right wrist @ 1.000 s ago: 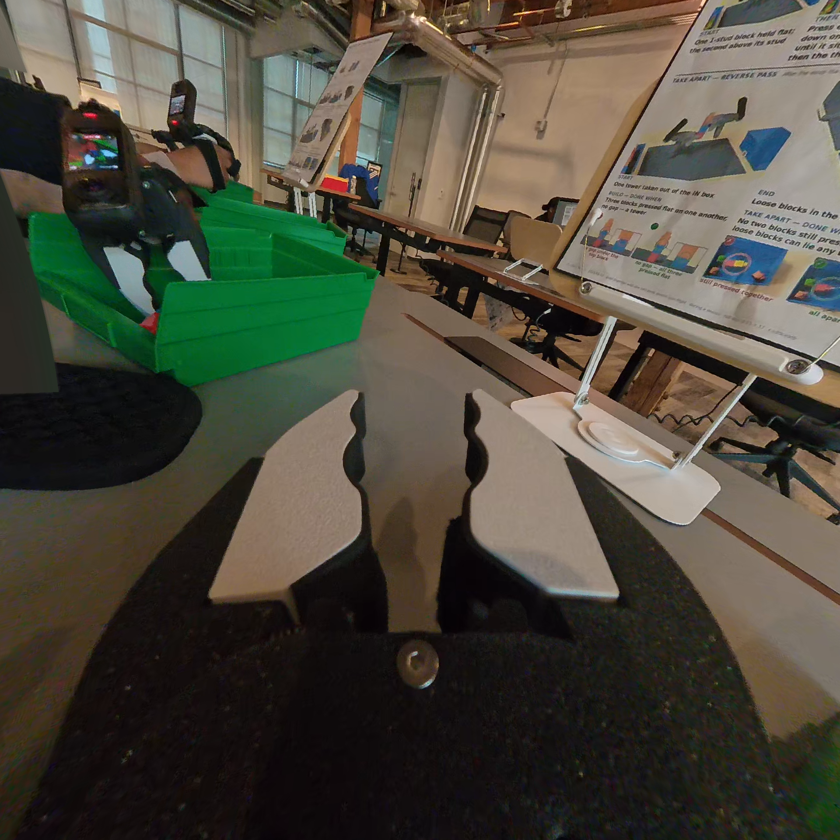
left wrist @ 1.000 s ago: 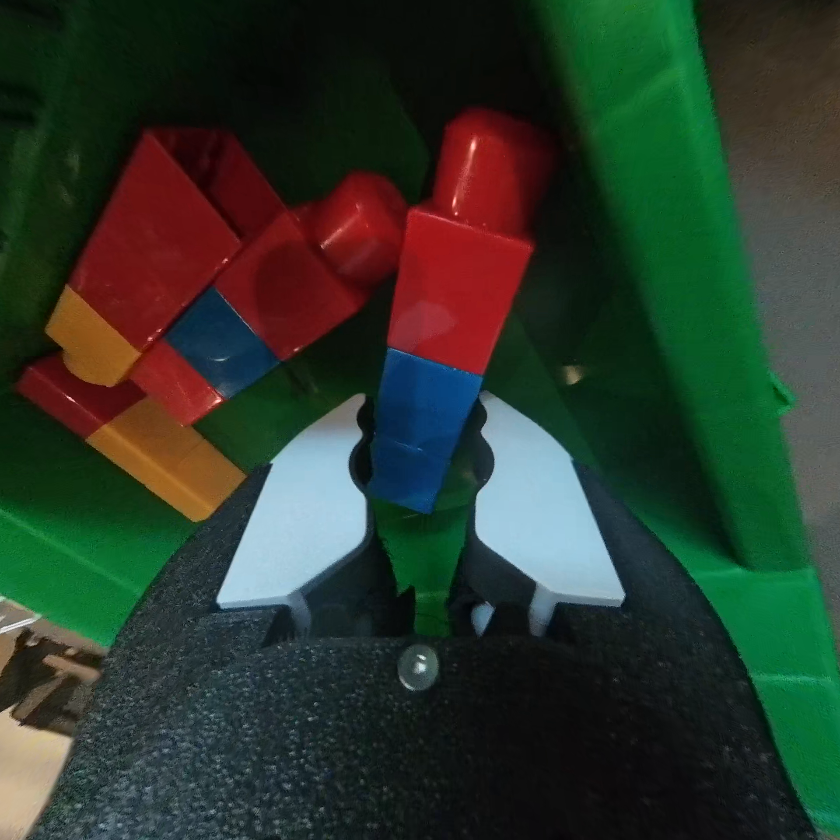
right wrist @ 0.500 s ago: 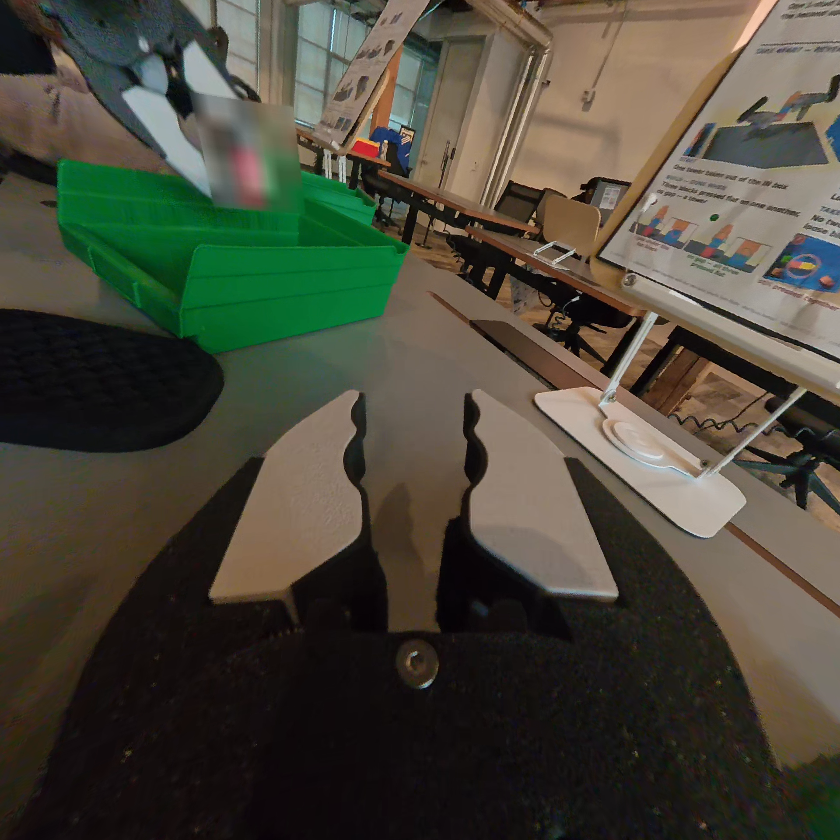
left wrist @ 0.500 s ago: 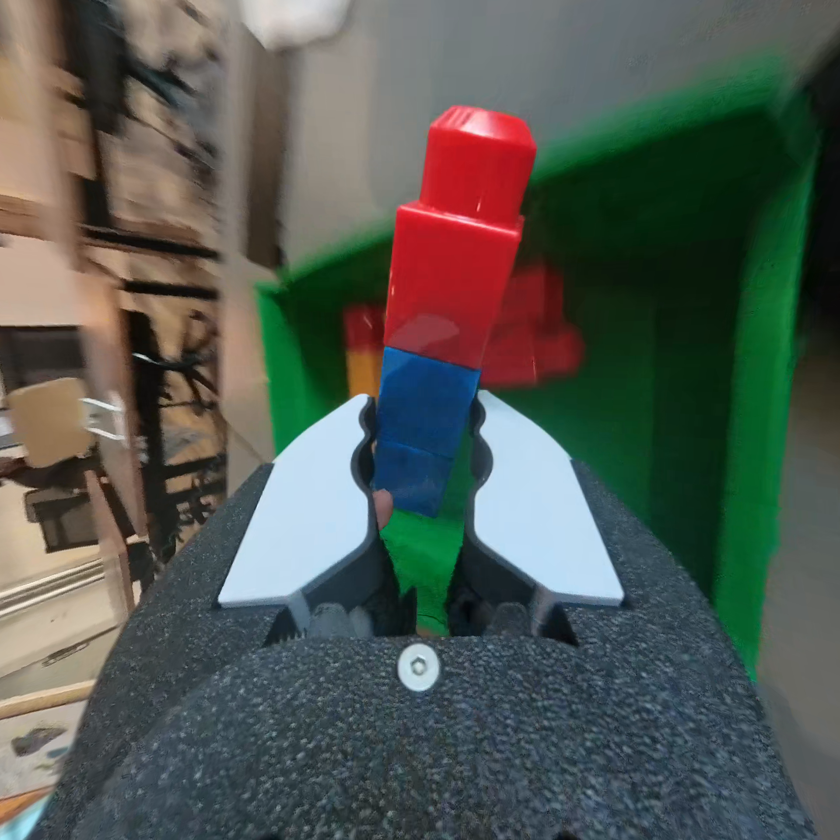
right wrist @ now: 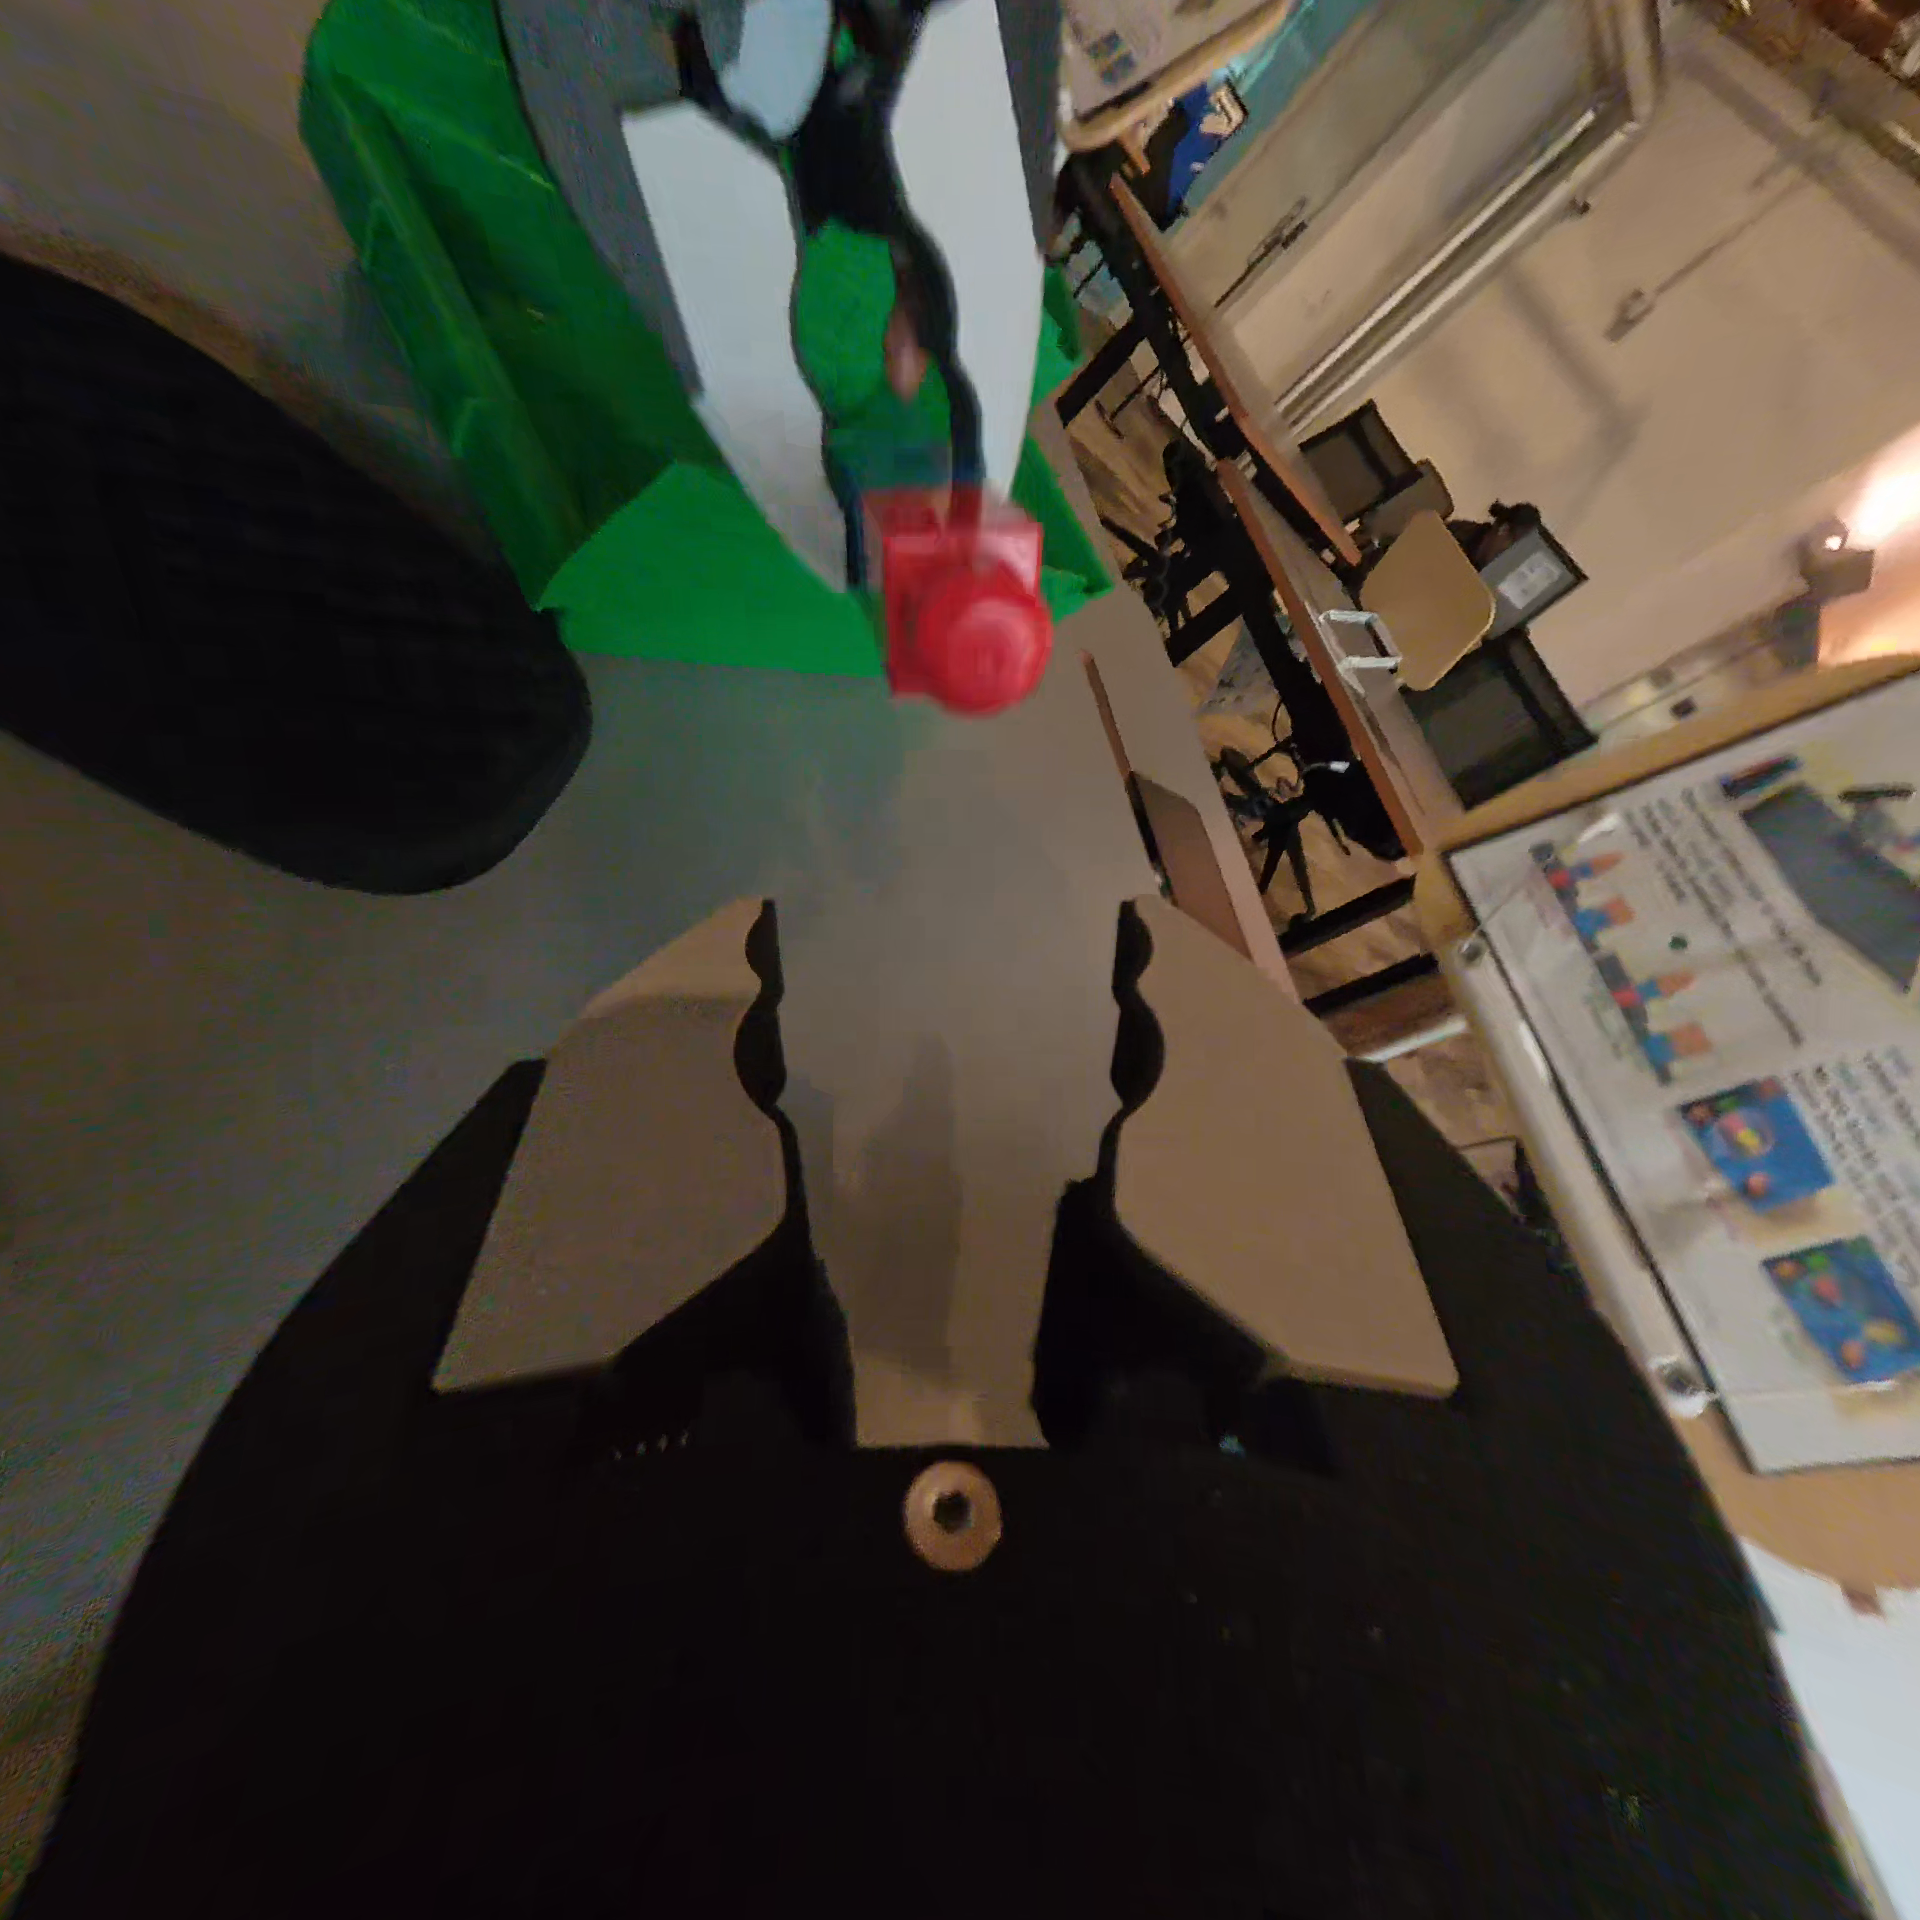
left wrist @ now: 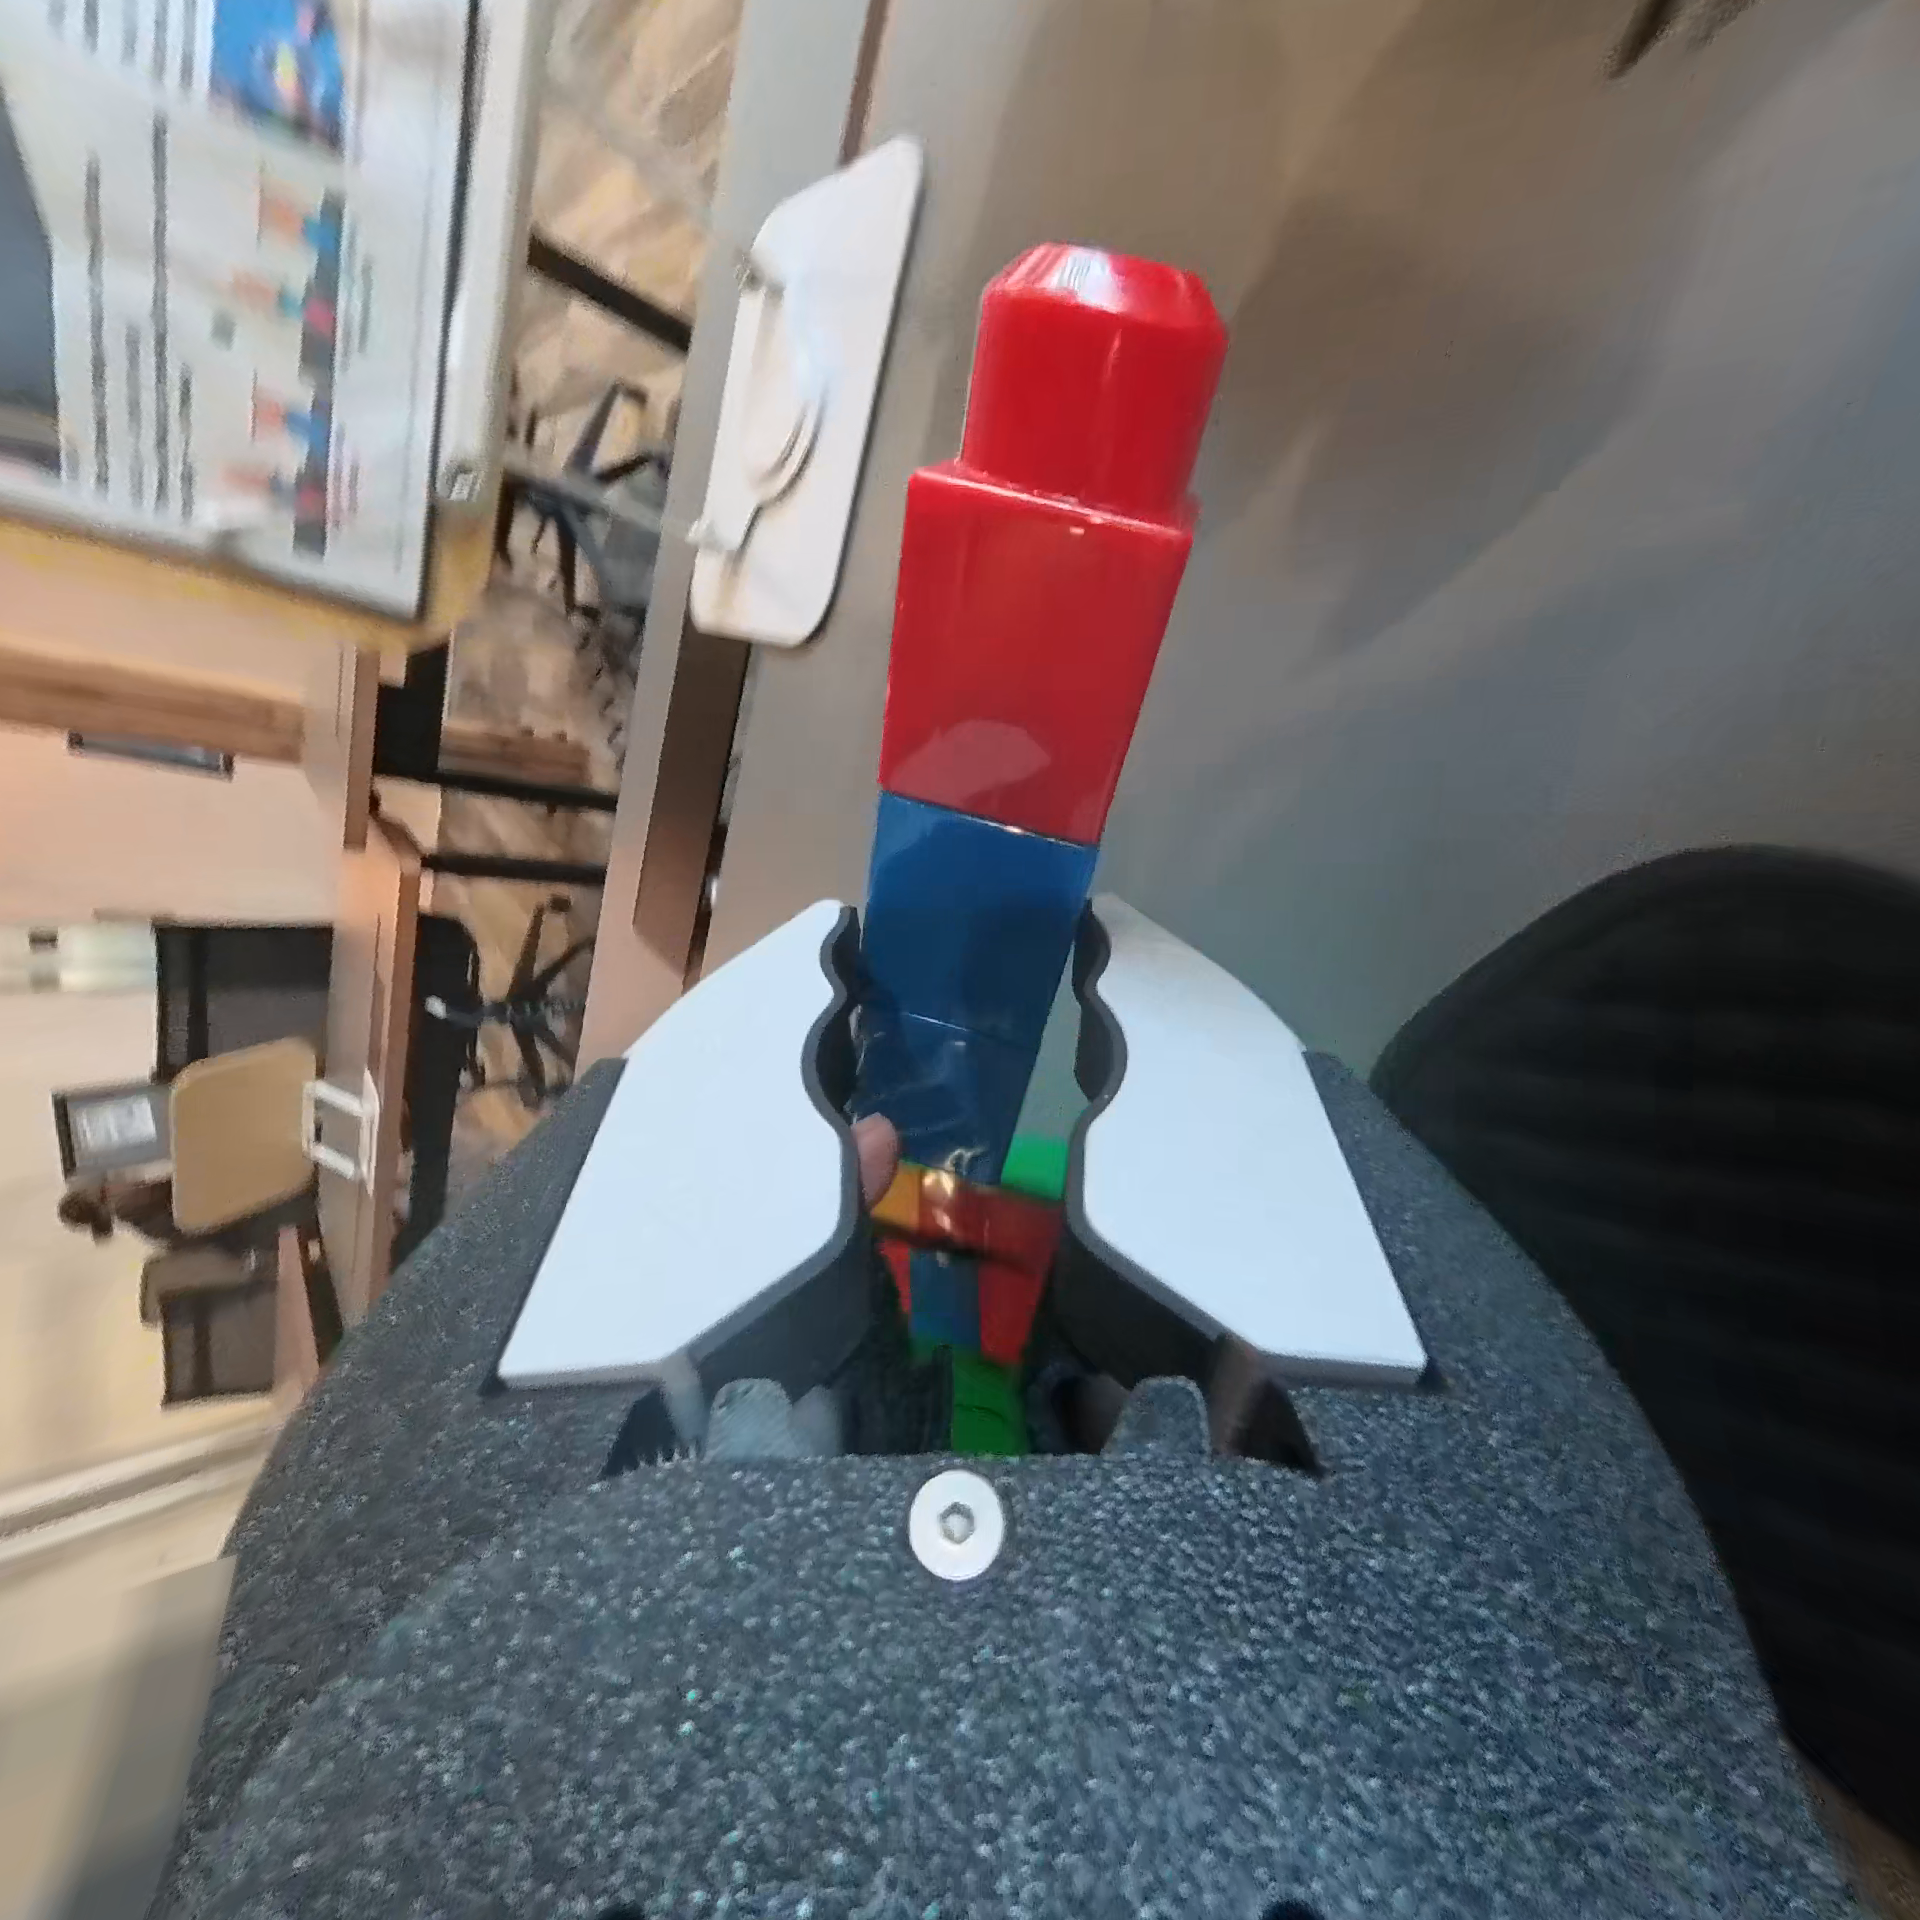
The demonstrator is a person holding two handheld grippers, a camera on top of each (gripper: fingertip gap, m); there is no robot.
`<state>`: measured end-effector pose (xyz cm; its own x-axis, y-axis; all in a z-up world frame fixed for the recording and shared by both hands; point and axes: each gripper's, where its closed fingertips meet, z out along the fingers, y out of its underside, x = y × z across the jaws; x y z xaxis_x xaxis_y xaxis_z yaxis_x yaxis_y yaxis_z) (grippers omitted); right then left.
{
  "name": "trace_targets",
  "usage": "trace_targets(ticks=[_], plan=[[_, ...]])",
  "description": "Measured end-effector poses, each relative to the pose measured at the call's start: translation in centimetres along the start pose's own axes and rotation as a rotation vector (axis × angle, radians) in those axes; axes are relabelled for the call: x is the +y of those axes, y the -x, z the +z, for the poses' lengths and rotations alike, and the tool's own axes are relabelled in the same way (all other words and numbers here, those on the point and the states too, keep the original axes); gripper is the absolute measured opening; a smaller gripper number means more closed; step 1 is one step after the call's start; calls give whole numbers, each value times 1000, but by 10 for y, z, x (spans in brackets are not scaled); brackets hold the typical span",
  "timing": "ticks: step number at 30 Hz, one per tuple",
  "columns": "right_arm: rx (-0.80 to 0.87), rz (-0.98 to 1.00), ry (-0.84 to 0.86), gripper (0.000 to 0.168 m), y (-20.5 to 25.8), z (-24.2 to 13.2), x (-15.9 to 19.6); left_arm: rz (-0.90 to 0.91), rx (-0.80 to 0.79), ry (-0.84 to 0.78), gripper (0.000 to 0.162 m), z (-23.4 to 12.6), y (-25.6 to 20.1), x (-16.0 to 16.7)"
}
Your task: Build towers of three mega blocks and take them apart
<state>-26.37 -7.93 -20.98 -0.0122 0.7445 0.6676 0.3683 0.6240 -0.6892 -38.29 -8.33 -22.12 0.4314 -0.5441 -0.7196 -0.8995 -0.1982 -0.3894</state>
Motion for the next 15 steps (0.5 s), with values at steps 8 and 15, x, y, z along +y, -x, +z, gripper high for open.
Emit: trace_targets(ticks=[8, 15], plan=[[-53, -108, -19, 59, 11, 19, -17, 86, 27, -69, 39, 12, -25, -38], [-35, -232, -22, 37, 22, 22, -20, 159, 15, -118, 38, 10, -38, -49]])
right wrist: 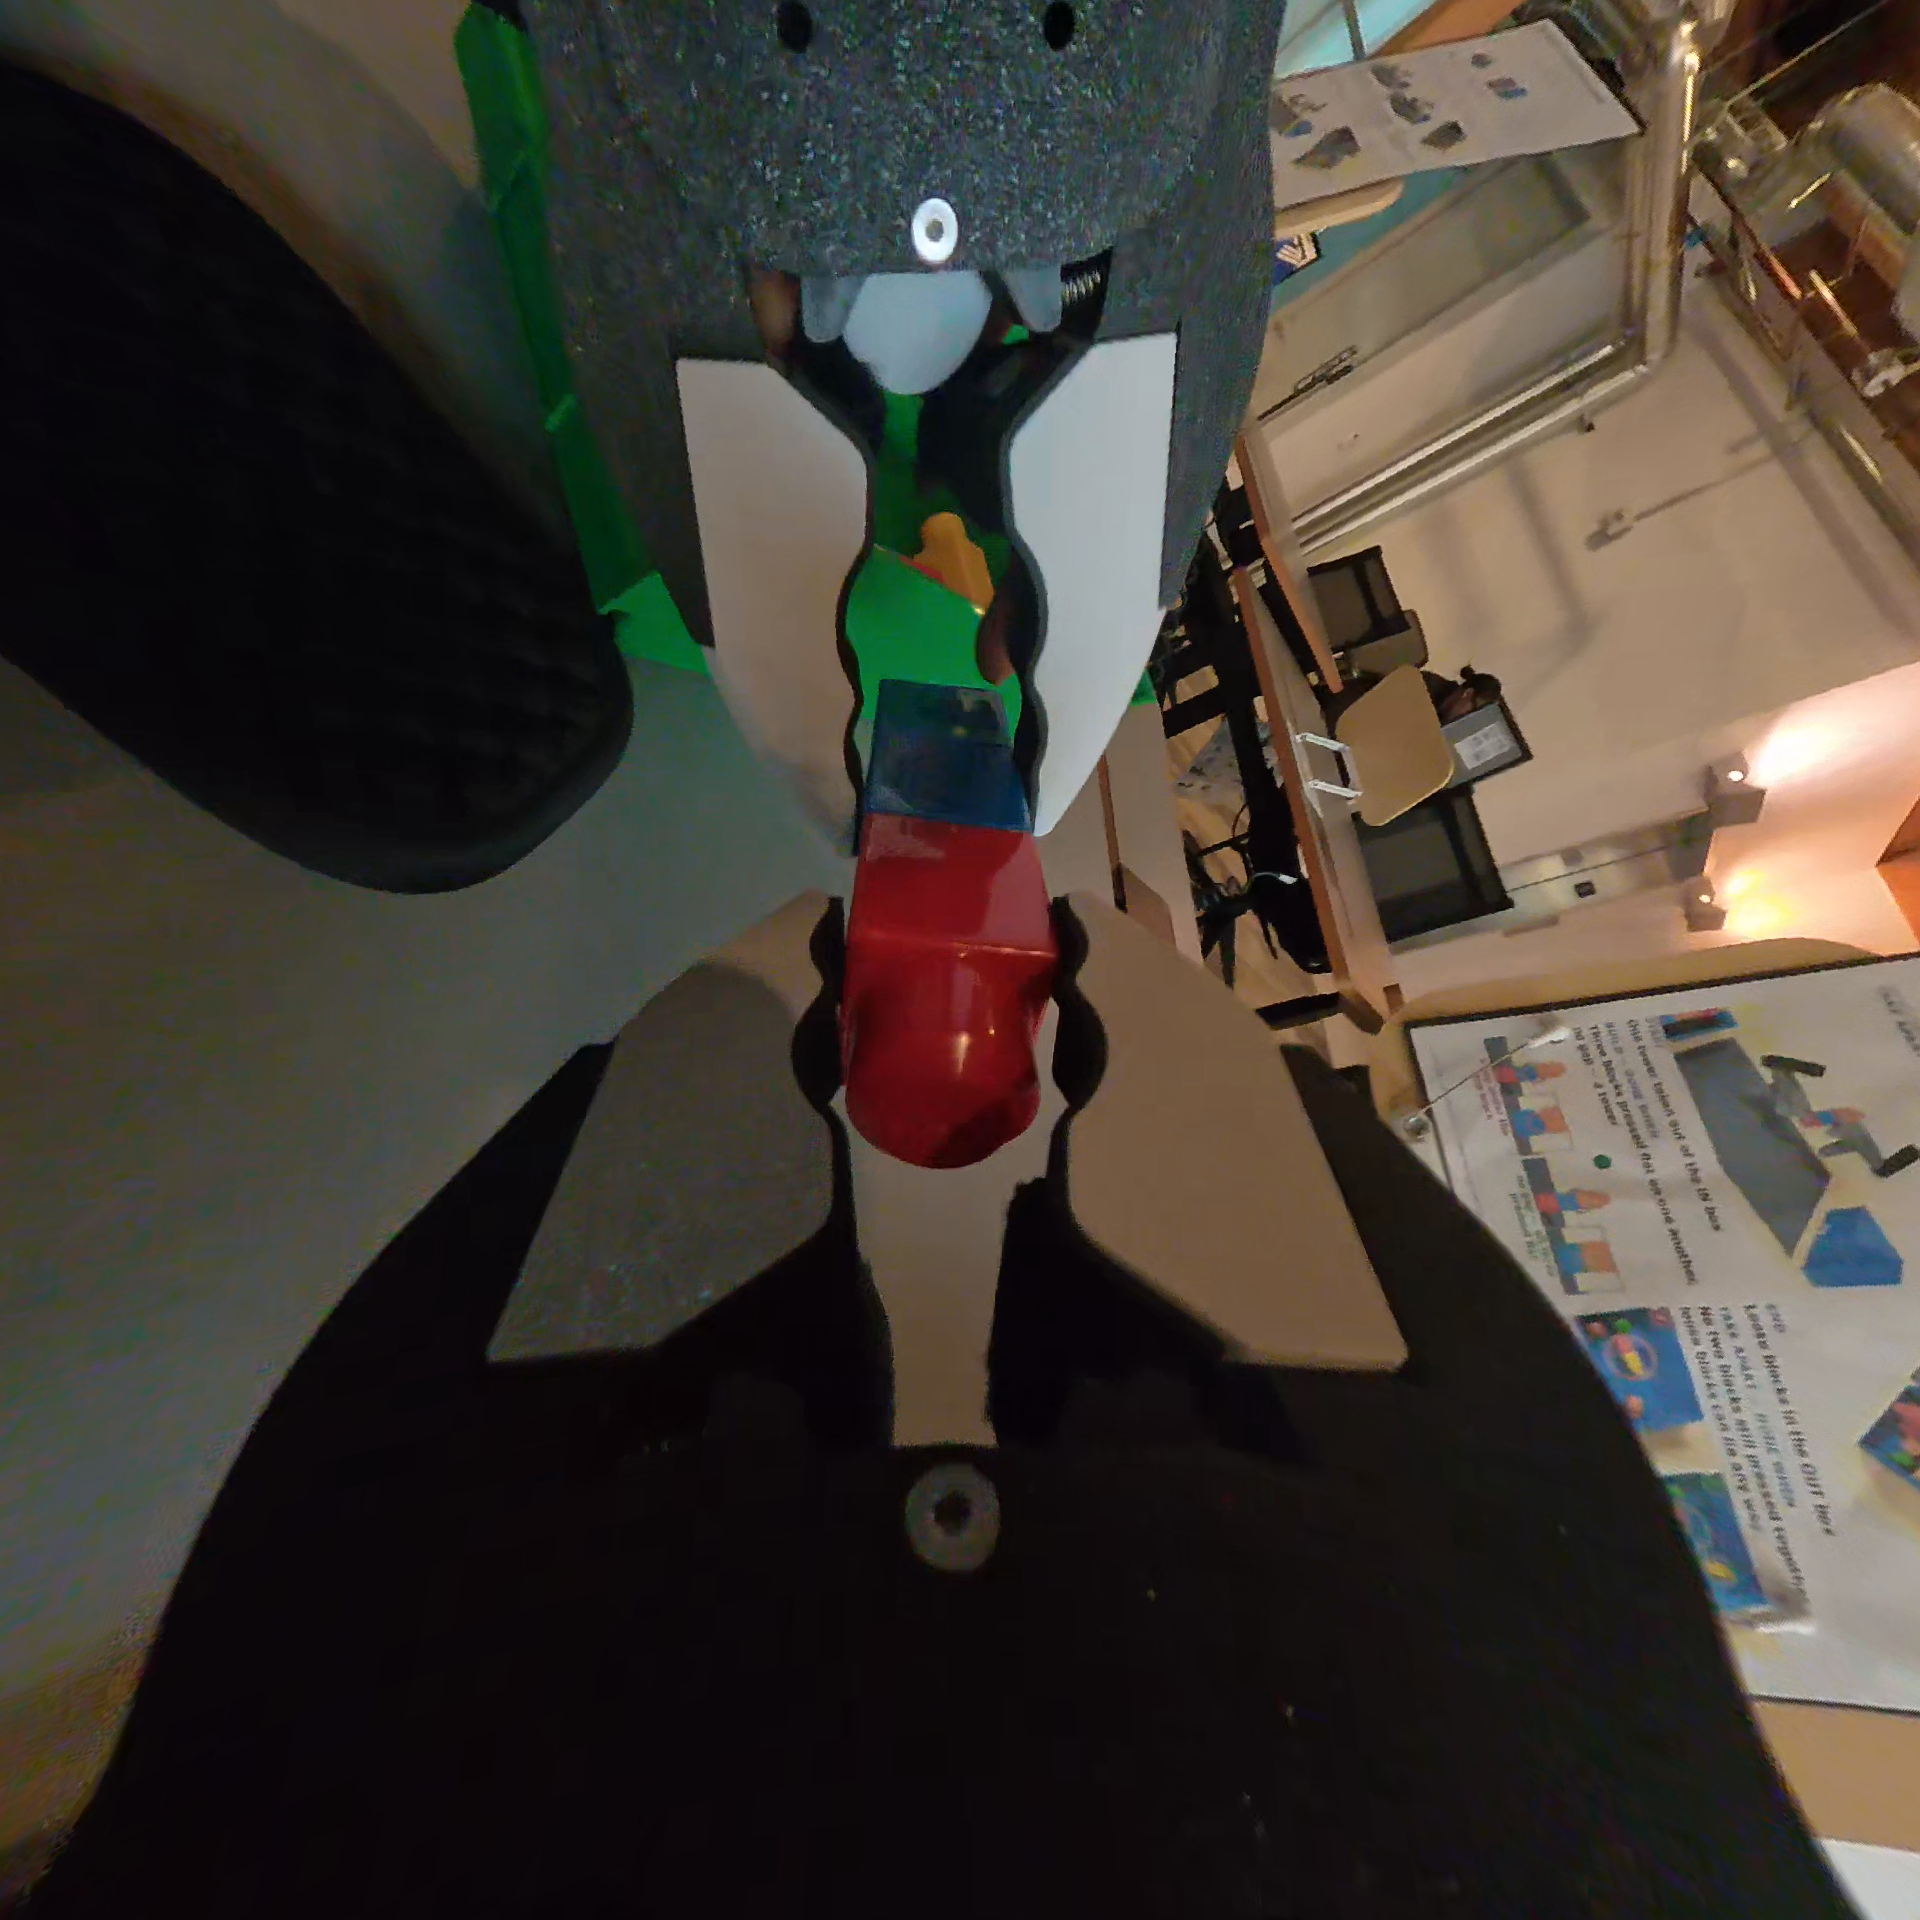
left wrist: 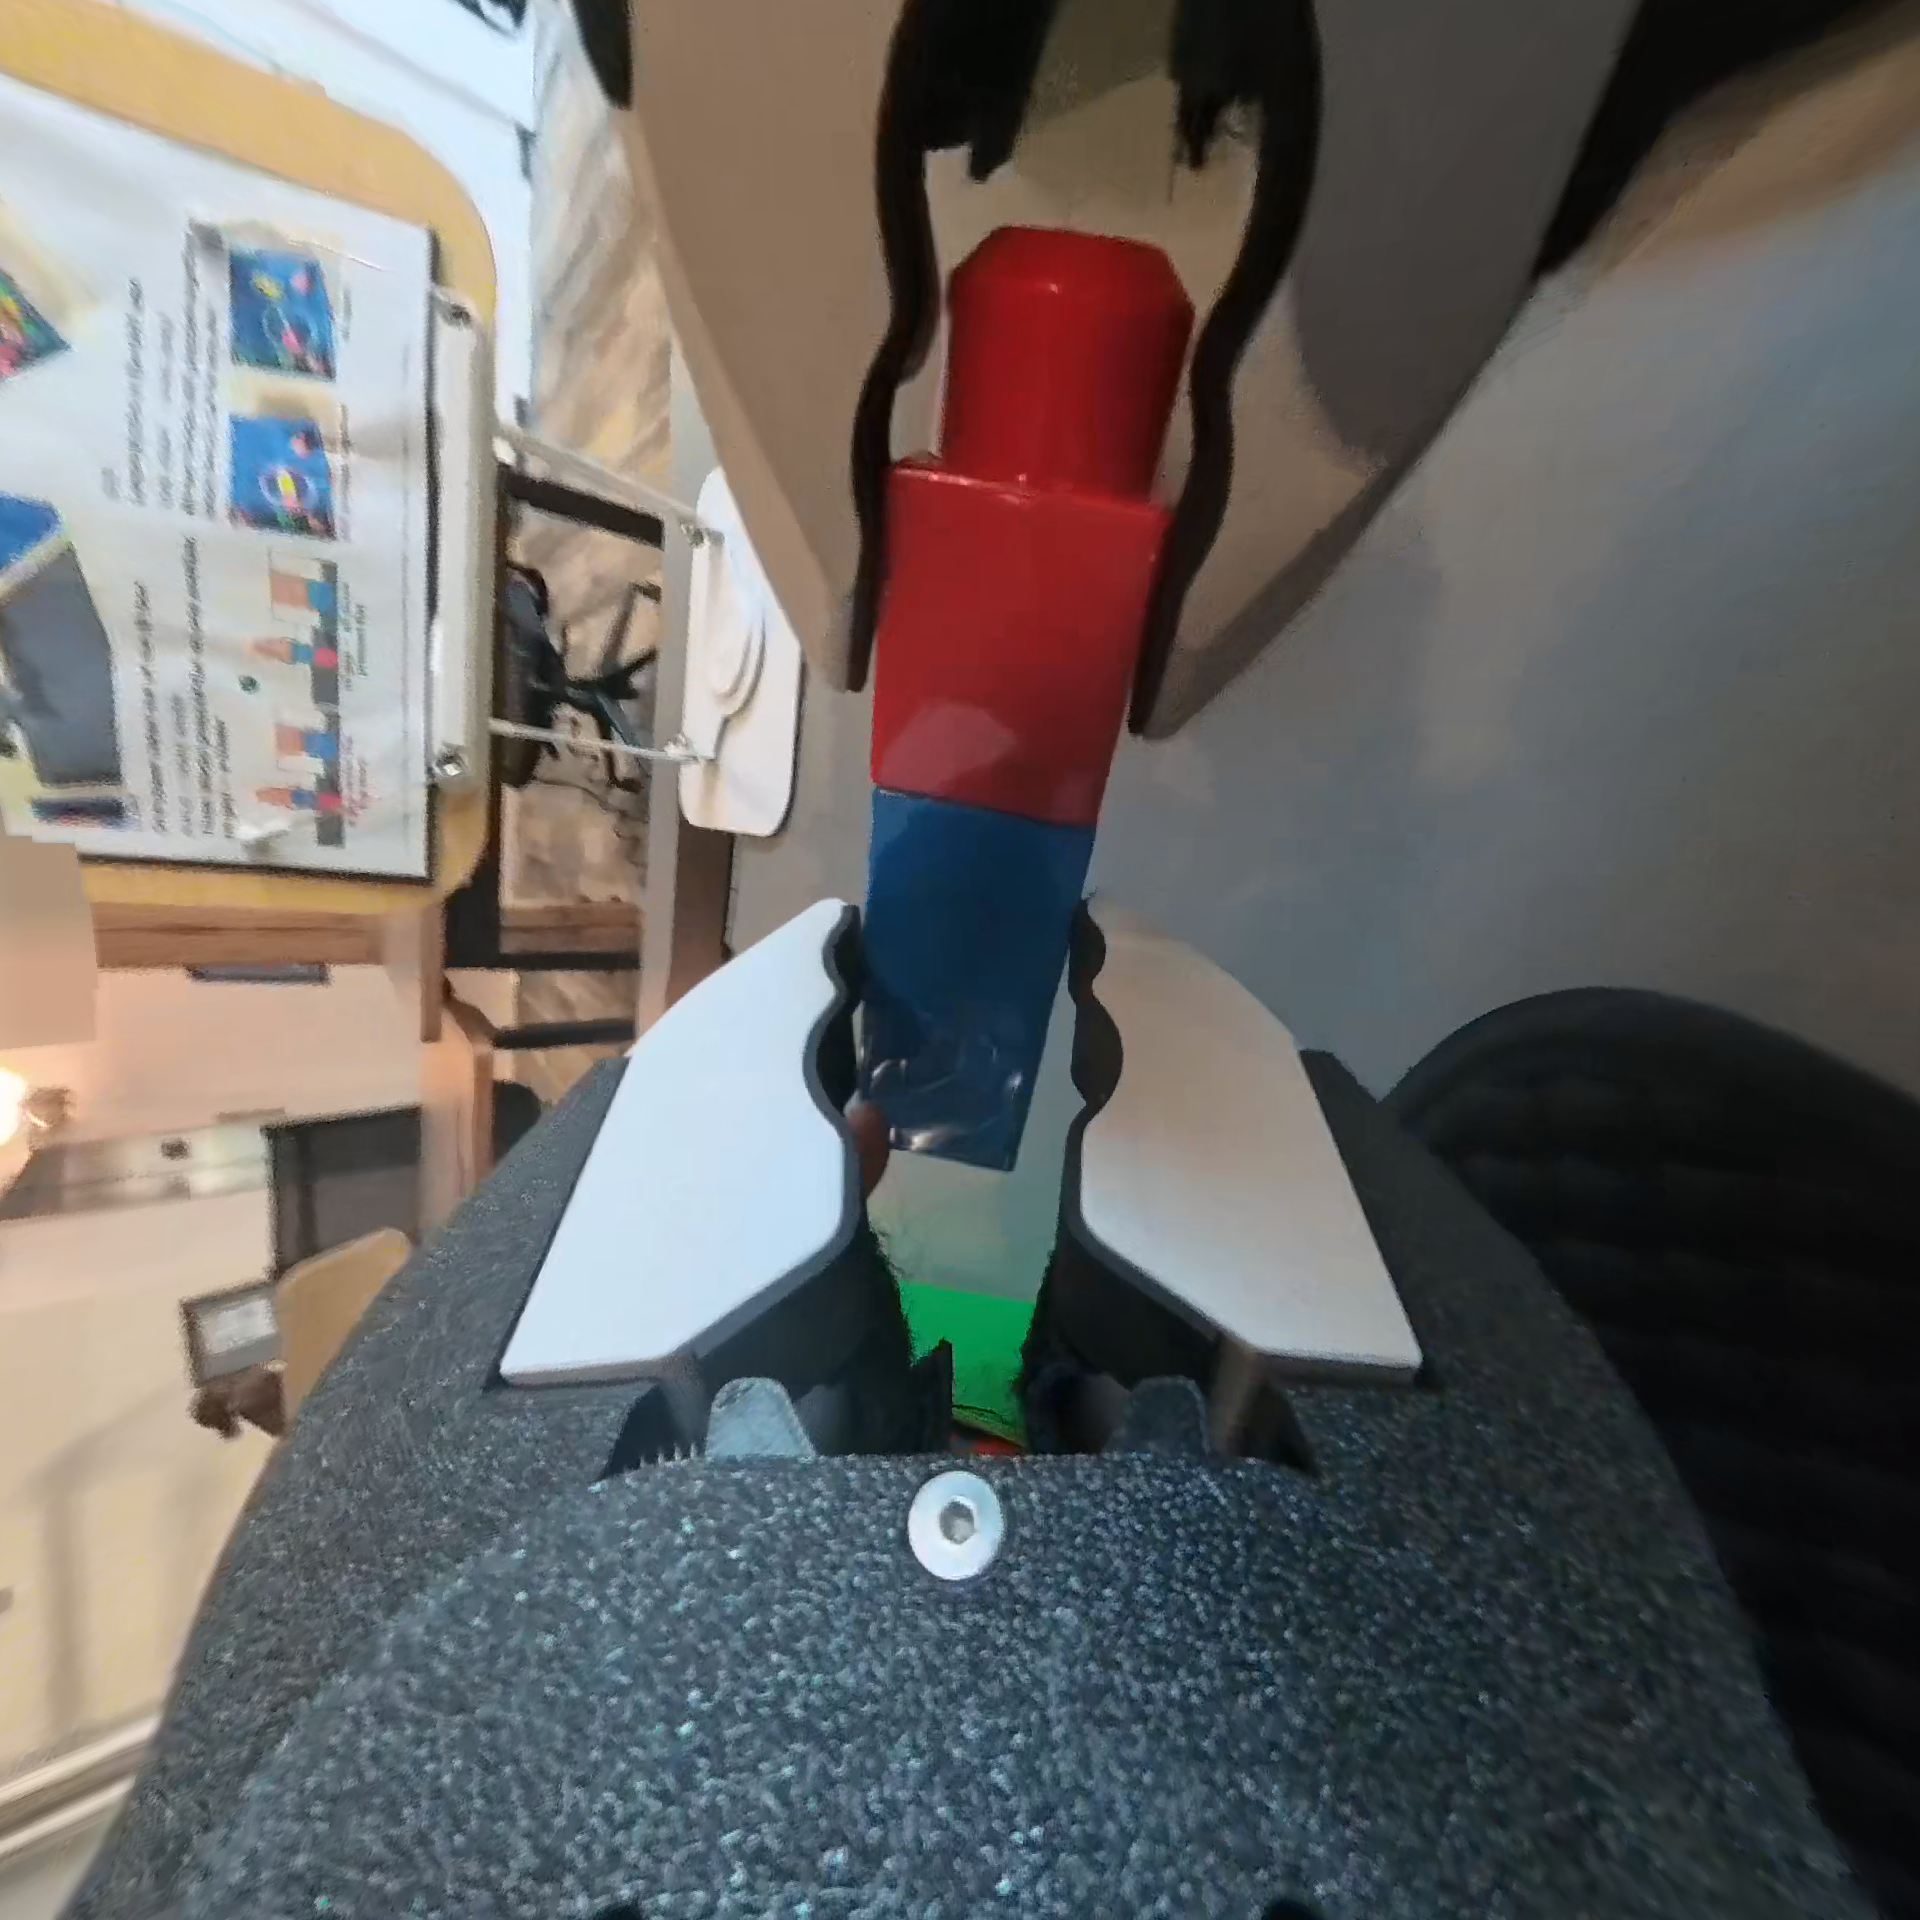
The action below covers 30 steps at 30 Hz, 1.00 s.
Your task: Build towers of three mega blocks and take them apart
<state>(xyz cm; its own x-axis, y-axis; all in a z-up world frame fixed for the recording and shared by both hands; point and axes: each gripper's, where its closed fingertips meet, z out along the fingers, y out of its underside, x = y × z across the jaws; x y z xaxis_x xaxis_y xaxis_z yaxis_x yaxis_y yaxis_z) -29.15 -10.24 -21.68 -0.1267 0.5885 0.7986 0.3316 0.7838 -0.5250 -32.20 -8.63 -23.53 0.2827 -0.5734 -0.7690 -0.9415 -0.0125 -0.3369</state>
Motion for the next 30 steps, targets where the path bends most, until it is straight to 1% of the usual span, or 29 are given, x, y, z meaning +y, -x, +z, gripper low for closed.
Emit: trace_targets(ticks=[2, 6, 9, 13, 17, 22, 23, 25, 27, 30], plan=[[3, -34, -10, 37, 1, -3, -1, 38, -27, -23, 40, -2, 0, -3], [-24, -78, -30, 37, 5, -5, -4, 192, -99, -38, 46, -3, -2, -10], [-29, -85, -54, 36, 7, -6, -9, 256, -102, -33, 41, 0, -7, -12], [-20, -102, -60, 36, 8, -7, -12, 273, -120, -42, 39, 0, -6, -13], [-10, -122, -40, 36, 8, -11, -12, 200, -81, -89, 37, -5, -10, -17], [16, -133, -35, 36, 4, -18, -17, 179, -84, -107, 36, -13, -8, -22], [24, -132, -32, 36, 3, -21, -18, 179, -95, -77, 36, -13, -6, -17], [64, -120, -22, 36, -8, -36, -15, 199, -181, 54, 36, -14, 12, 13], [78, -85, 2, 36, -16, -54, -5, 115, -177, 47, 36, -21, 18, 31], [80, -47, 113, 36, -25, -82, 22, 29, -210, 29, 37, -37, 28, 41]])
